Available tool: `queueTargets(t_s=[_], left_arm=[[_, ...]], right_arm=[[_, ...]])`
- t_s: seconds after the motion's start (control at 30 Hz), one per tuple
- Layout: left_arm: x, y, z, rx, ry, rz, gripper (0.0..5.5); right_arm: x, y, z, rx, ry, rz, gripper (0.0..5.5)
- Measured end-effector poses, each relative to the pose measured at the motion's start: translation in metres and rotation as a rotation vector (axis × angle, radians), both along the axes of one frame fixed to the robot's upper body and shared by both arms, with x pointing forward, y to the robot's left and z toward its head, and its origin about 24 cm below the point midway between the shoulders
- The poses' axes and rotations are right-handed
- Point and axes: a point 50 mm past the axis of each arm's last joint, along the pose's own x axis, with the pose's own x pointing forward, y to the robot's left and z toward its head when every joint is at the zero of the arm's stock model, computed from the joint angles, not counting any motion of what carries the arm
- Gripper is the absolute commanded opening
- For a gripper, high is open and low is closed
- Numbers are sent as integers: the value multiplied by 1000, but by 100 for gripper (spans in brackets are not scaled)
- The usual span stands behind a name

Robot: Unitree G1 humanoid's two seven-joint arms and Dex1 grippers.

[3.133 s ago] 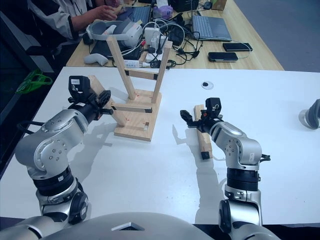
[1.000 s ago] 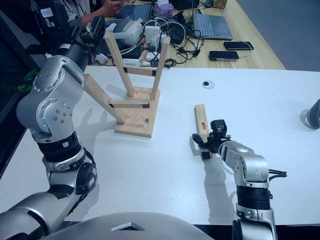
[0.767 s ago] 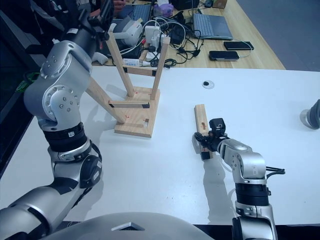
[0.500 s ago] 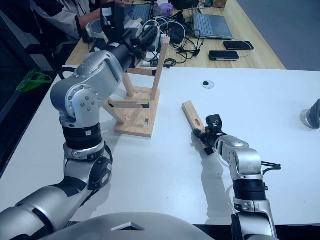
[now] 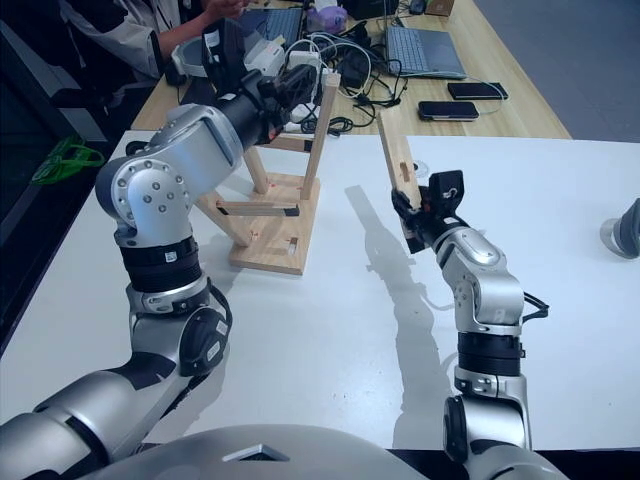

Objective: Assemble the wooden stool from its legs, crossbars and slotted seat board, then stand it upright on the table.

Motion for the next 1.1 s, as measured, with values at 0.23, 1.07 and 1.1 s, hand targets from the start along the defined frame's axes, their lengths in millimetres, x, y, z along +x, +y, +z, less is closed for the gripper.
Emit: queueTargets(t_s=[0.23,1.07,1.1], left_arm=[[-4,-8,0,-25,44,-119,321],[0,0,10,-73,70,-120,301],[0,0,11,-81,69,-122,293]], right_arm=[[2,33,31,70,-188,137,206],[-23,61,40,27,-268,413,206],[-24,61,40,25,-264,422,206]])
